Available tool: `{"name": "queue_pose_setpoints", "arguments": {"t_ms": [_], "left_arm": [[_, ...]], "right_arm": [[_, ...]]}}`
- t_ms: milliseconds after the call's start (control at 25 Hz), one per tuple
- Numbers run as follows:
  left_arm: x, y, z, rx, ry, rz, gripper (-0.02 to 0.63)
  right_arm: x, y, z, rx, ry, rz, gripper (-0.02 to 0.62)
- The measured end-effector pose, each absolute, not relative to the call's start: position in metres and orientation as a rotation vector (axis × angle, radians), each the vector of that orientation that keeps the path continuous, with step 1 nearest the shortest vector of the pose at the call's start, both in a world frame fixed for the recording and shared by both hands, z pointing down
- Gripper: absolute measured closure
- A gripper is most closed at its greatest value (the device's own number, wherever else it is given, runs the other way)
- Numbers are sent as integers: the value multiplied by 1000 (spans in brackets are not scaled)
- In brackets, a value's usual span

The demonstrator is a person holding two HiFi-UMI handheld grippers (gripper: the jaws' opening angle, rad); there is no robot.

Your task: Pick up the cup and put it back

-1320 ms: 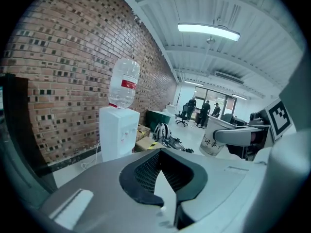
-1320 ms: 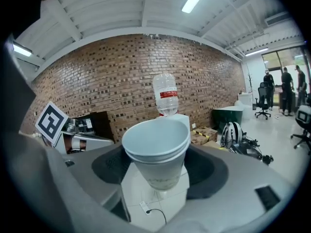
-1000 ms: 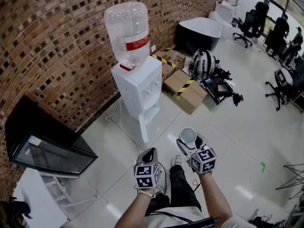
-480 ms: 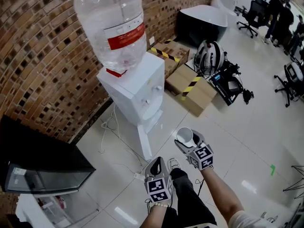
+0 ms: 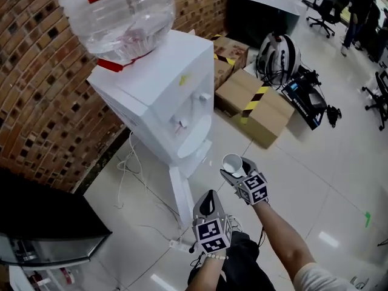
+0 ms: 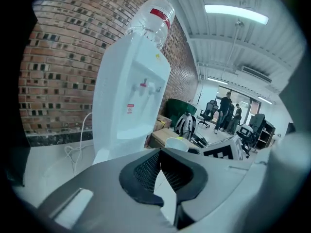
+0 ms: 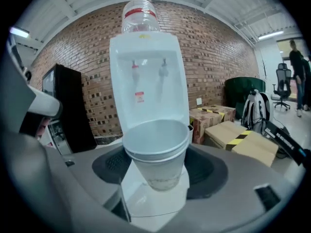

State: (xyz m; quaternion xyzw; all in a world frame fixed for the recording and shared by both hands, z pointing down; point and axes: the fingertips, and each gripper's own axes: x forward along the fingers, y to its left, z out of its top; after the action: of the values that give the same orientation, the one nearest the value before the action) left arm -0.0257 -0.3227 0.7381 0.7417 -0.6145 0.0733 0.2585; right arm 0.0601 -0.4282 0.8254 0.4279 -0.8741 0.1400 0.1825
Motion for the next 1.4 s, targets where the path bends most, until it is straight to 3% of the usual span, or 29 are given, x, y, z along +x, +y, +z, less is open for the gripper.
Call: {"name": "queue_pose_setpoints", "arguments": {"t_ms": [400,720,1400], "left_arm": [[-22,-402,853,2090,-1655,240,598],[-36,-430,906,2019,-1619,250,600],[-61,-448,925,1960,-1632,234,599]], "right_arm": [[19,-522,994,1250,-2509,447,262],[-30,-563,1056,1254,-2487,493,262],[-98,-620,1136,1240,-2512,519,261]]}}
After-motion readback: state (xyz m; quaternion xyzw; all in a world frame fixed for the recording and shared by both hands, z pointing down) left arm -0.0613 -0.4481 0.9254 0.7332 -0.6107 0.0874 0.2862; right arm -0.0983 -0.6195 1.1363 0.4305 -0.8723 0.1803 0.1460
